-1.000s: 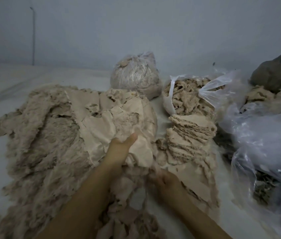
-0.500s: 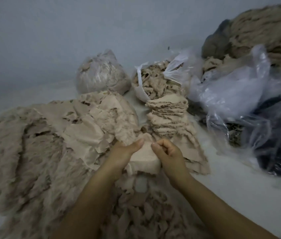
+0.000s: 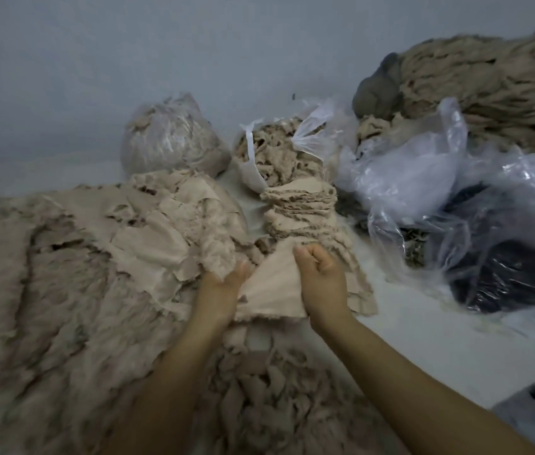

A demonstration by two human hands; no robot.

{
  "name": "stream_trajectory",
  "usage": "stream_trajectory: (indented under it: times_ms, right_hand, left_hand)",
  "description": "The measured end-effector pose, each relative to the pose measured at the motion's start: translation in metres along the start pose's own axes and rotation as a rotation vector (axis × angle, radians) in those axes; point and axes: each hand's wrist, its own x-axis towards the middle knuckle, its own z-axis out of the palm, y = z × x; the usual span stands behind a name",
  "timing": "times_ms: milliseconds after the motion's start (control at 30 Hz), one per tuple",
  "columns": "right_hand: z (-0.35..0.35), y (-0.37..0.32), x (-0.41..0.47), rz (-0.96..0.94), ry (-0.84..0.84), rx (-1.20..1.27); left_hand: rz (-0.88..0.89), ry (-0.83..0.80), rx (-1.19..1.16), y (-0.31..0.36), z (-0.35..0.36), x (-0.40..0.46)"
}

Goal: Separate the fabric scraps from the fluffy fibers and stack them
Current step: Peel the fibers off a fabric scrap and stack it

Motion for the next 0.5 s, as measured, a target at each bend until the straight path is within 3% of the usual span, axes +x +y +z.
stream_trajectory:
  times_ms: [133, 267, 333, 400, 433, 500]
  right_hand:
    - [-0.035, 0.005, 0.051, -0.037, 0.053, -0.228]
    - [-0.071, 0.027, 0.082, 0.0, -0.057, -0.744]
    - [-0.077, 0.031, 0.078, -0.108, -0.024, -0.862]
    - [-0.065, 0.027, 0.068, -0.221, -0.077, -0.74]
    - [-0.055, 0.022, 0.06, -0.148, -0.176, -0.597]
    - [-0.027, 0.01, 0.038, 0.274, -0.429, -0.189]
  left_hand:
    - [-0.015, 0.139, 0.079, -0.006, -0.01, 0.002]
    - [-0.059, 0.255, 0.087, -0.014, -0.008, -0.007]
    - [-0.012, 0.351, 0.097, -0.018, -0.006, -0.008]
    - [0.032, 0.388, 0.06, -0.017, -0.003, -0.009]
    - [0.045, 0.386, 0.025, -0.016, 0.0, -0.009]
    - [0.055, 0.309, -0.067, -0.009, 0.01, -0.013]
